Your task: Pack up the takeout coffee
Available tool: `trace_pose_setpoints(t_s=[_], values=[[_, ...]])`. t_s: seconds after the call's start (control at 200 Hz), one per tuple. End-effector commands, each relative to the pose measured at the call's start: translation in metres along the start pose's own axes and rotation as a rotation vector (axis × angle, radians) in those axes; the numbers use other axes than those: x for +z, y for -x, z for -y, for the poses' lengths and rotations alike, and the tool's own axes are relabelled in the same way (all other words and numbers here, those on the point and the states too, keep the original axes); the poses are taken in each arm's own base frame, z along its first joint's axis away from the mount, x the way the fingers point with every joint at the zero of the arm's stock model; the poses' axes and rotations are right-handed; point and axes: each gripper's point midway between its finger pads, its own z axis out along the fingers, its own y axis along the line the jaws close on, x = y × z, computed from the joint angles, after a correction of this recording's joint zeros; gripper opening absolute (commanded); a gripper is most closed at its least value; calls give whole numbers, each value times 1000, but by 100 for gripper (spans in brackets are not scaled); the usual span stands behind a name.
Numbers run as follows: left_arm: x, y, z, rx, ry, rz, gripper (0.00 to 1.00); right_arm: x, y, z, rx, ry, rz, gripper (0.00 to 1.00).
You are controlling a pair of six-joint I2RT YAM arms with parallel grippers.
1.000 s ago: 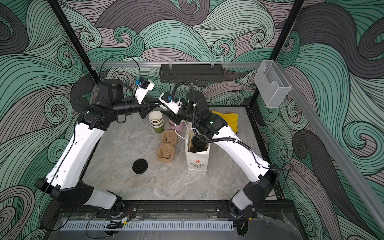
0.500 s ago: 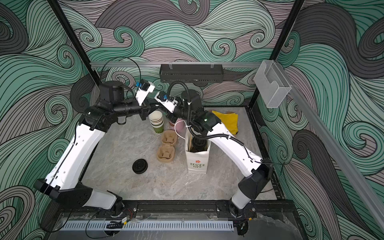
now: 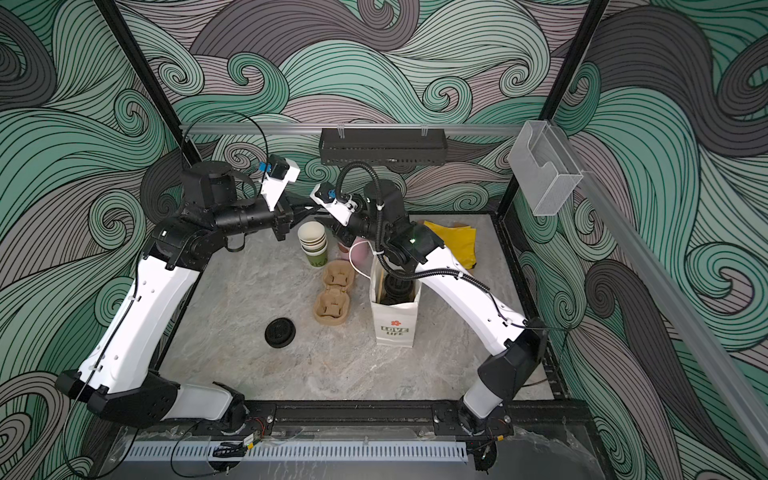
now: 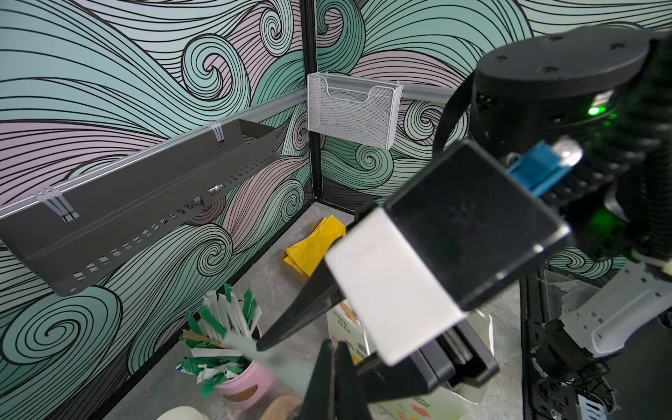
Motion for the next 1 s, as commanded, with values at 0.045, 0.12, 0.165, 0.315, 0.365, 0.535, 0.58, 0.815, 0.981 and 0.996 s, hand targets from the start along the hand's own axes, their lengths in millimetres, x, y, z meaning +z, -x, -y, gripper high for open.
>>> trace_pose_setpoints(t_s=[0.045, 0.12, 0.165, 0.315, 0.365, 0.535, 0.58, 0.815, 0.981, 0.996], values=[[-4, 12, 9, 0, -35, 44, 0, -15, 14, -8, -12, 17, 58, 52], [-3, 12, 11, -13, -47, 48, 0, -11, 18, -5, -3, 9, 79, 50], [-4, 11, 12, -18, -53, 47, 0, -8, 23, -2, 4, 1, 99, 46], [-4, 14, 15, -36, -68, 56, 0, -2, 30, -1, 7, 9, 134, 30], [-4, 14, 15, -39, -66, 56, 0, -3, 31, -3, 7, 17, 136, 25], [-5, 16, 14, -40, -61, 63, 0, -8, 31, -6, 17, 26, 137, 12], [-5, 16, 14, -42, -61, 66, 0, -8, 31, -7, 25, 30, 139, 8], [-7, 22, 12, -36, -43, 95, 27, -13, 38, -5, 44, 22, 155, 3], [-22, 48, -4, 16, 92, 214, 76, -30, 52, 14, 132, -79, 177, 0], [-25, 51, -6, 18, 110, 228, 77, -33, 53, 16, 149, -92, 174, 0]])
